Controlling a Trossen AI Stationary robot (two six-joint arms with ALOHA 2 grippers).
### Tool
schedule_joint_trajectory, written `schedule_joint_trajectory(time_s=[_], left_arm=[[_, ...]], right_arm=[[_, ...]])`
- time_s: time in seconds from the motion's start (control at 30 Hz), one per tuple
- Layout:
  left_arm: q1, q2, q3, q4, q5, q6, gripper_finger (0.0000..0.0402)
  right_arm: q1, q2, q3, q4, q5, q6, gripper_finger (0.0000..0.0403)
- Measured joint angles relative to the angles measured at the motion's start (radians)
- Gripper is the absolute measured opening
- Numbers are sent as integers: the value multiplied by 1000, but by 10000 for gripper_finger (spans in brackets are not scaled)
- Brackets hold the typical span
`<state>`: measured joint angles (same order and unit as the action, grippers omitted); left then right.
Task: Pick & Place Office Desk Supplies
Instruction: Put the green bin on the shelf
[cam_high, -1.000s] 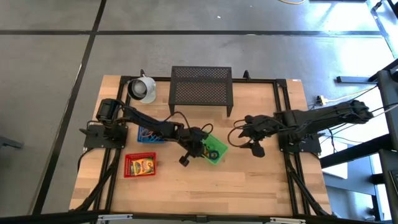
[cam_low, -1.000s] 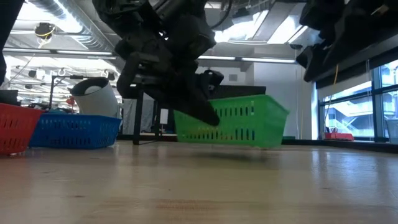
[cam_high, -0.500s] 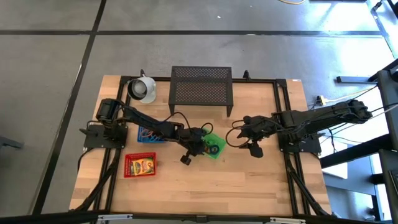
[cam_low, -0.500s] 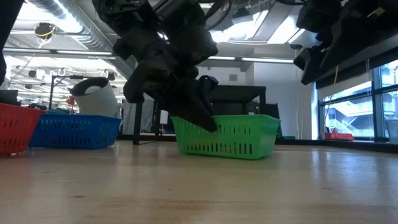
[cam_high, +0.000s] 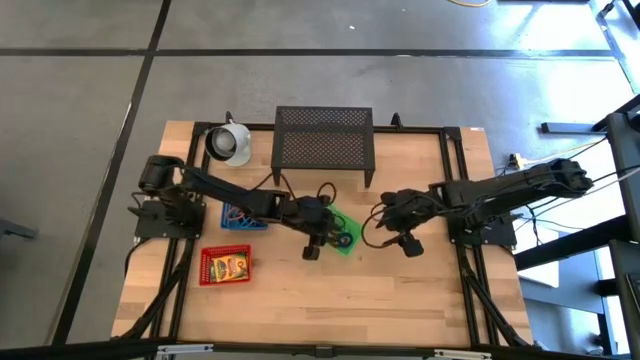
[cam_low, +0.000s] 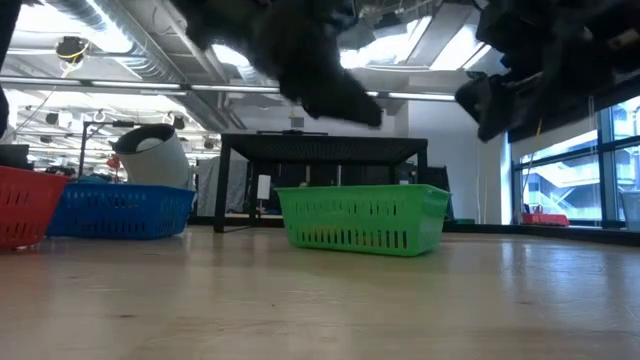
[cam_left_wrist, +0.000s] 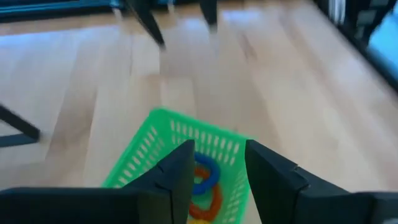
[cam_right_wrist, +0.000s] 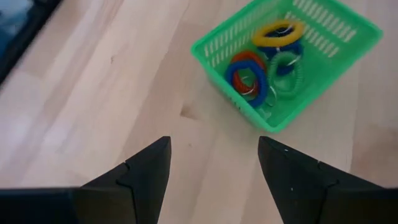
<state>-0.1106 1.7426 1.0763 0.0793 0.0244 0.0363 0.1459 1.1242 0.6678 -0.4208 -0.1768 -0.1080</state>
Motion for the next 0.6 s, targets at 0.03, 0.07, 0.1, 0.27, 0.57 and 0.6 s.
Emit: schedule_joint_trajectory(time_s=[0.03,0.07,0.1,0.27,0.57,0.6], left_arm=[[-4,-17,2,-2,-8,-39,136],[-8,-33,3,-1,-17,-82,136],[-13,-51,3,-9,-28,-129,134],[-33,-117,3,-75,-64,-340,126],[-80,-157,3,-136,-68,-510,114],[-87,-158,3,-137,-75,-522,113]], right_arm=[[0,18,0,8,0,-31,245],[0,38,0,30,0,-62,245],[0,58,0,53,0,-95,245],[0,159,0,160,1,-241,245],[0,311,0,292,54,-456,245],[0,326,0,293,65,-476,245]])
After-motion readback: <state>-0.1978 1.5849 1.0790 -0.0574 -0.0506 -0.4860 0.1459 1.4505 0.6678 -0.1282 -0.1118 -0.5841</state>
